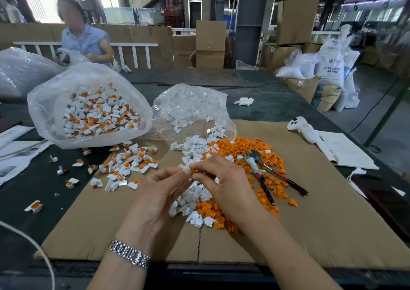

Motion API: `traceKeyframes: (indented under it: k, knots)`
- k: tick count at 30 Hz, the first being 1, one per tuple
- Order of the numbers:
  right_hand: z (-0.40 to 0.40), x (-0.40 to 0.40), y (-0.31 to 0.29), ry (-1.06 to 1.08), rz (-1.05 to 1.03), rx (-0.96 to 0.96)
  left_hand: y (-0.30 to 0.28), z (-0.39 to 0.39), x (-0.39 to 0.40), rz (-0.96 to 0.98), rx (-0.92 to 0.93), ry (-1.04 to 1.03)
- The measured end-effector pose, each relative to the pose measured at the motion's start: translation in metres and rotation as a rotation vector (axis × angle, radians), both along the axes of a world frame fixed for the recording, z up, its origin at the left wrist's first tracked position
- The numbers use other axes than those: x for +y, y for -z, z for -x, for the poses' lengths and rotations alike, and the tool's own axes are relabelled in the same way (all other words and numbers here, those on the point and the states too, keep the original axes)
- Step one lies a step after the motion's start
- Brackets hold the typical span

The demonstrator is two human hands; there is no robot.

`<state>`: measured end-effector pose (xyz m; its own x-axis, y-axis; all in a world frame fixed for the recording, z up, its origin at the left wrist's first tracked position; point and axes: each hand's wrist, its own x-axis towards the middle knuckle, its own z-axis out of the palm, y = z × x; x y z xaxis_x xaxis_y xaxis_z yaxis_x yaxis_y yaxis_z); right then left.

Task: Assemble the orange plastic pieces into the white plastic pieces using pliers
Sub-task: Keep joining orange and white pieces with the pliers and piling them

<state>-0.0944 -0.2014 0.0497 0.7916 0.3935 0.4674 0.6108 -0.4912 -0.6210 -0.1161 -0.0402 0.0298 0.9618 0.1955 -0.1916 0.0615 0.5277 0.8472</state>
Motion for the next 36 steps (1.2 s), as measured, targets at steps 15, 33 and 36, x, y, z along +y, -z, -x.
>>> traceKeyframes:
  k: [15, 33, 36]
  knots:
    - [-0.021, -0.032, 0.005, 0.279, -0.031, 0.136, 0.002, -0.002, 0.005, 0.044, 0.024, 0.026]
    - [-0.064, -0.088, 0.004, 0.676, 0.591, 0.317, 0.007, -0.012, 0.007, 0.073, 0.089, 0.010]
    - [-0.053, -0.079, -0.025, 0.540, 0.410, 0.339, 0.004, -0.014, 0.005, 0.075, 0.060, 0.019]
